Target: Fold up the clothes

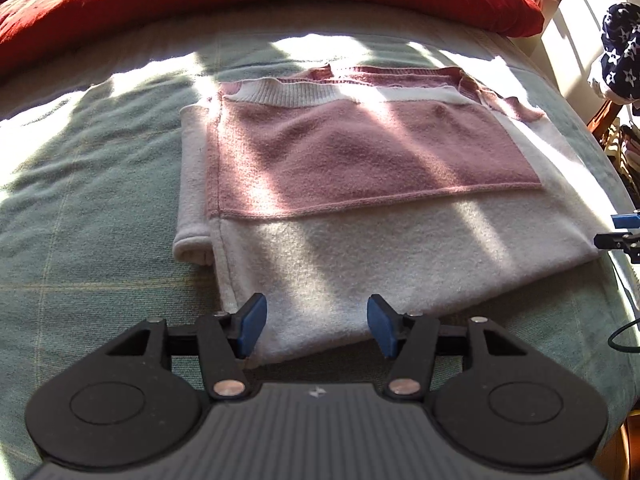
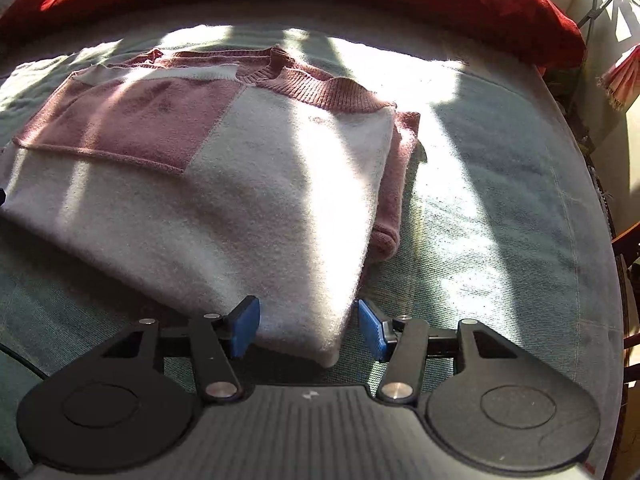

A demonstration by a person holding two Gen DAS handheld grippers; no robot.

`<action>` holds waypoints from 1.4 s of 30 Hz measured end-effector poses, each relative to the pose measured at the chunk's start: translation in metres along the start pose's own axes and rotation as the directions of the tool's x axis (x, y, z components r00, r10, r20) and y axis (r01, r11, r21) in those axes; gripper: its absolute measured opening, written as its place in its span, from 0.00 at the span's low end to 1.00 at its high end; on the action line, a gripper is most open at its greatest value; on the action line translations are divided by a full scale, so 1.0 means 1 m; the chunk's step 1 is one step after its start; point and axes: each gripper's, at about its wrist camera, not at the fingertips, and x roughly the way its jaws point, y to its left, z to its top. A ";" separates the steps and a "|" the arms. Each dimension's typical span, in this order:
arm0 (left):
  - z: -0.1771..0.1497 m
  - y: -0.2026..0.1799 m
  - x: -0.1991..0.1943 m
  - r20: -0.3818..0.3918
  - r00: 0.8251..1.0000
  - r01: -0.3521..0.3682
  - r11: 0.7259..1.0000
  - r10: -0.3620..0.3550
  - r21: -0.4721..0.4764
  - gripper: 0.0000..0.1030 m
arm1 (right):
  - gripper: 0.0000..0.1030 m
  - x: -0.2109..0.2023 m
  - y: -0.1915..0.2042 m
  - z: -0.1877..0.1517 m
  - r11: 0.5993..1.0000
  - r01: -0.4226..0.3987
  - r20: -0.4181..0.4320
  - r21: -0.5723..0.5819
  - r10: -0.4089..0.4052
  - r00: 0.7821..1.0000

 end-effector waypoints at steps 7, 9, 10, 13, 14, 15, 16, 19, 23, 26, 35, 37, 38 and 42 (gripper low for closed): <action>0.015 -0.049 0.013 0.071 0.987 0.139 0.987 -0.145 0.078 0.55 | 0.59 -0.003 0.050 0.020 0.993 -0.071 0.055 -0.098 0.076 0.996; 0.015 -0.059 0.019 0.059 0.983 0.170 0.982 -0.175 0.088 0.56 | 0.59 -0.009 0.060 0.020 0.987 -0.029 0.093 -0.155 0.044 0.995; 0.015 -0.063 0.022 0.052 0.980 0.184 0.979 -0.190 0.092 0.56 | 0.60 -0.012 0.065 0.021 0.983 -0.008 0.112 -0.182 0.029 0.993; 0.009 -0.057 0.033 0.011 0.986 0.163 0.984 -0.164 0.068 0.56 | 0.62 -0.009 0.058 0.014 0.987 -0.059 0.071 -0.151 0.070 0.995; 0.005 -0.050 0.033 0.006 0.988 0.153 0.987 -0.154 0.052 0.56 | 0.62 -0.004 0.052 0.010 0.989 -0.057 0.041 -0.134 0.063 0.997; 0.001 -0.042 0.031 0.003 0.989 0.144 0.989 -0.145 0.035 0.56 | 0.62 0.000 0.044 0.005 0.993 -0.040 0.015 -0.109 0.042 0.999; -0.002 -0.034 0.029 -0.005 0.992 0.128 0.992 -0.127 0.019 0.57 | 0.62 0.005 0.036 -0.001 0.996 -0.022 -0.011 -0.084 0.022 1.000; -0.007 -0.018 0.019 -0.018 0.997 0.080 0.997 -0.081 -0.011 0.56 | 0.62 0.003 0.014 -0.009 0.999 -0.026 -0.027 -0.018 0.025 0.999; -0.004 -0.011 0.007 0.003 0.999 0.044 0.999 -0.044 0.006 0.58 | 0.62 -0.007 0.012 -0.004 0.999 -0.046 0.019 -0.011 0.046 0.999; 0.000 -0.007 0.013 -0.017 1.000 -0.004 1.000 0.005 0.024 0.58 | 0.62 -0.001 0.015 0.003 0.999 -0.028 0.029 -0.031 0.029 0.999; -0.005 -0.039 0.000 0.014 0.999 -0.041 0.929 0.039 0.368 0.58 | 0.62 -0.010 0.028 0.001 0.969 -0.001 0.041 -0.248 0.012 0.999; -0.011 -0.062 0.004 0.030 0.997 -0.080 0.824 0.077 0.561 0.58 | 0.62 -0.013 0.044 0.002 0.919 0.016 0.066 -0.395 0.011 0.998; -0.018 -0.070 0.007 0.050 0.994 -0.106 0.753 0.097 0.650 0.58 | 0.62 -0.014 0.052 0.000 0.884 0.030 0.082 -0.467 0.009 0.997; -0.046 -0.089 0.023 0.154 0.976 -0.208 0.434 0.155 0.877 0.59 | 0.62 -0.007 0.082 -0.018 0.689 0.092 0.123 -0.719 -0.005 0.992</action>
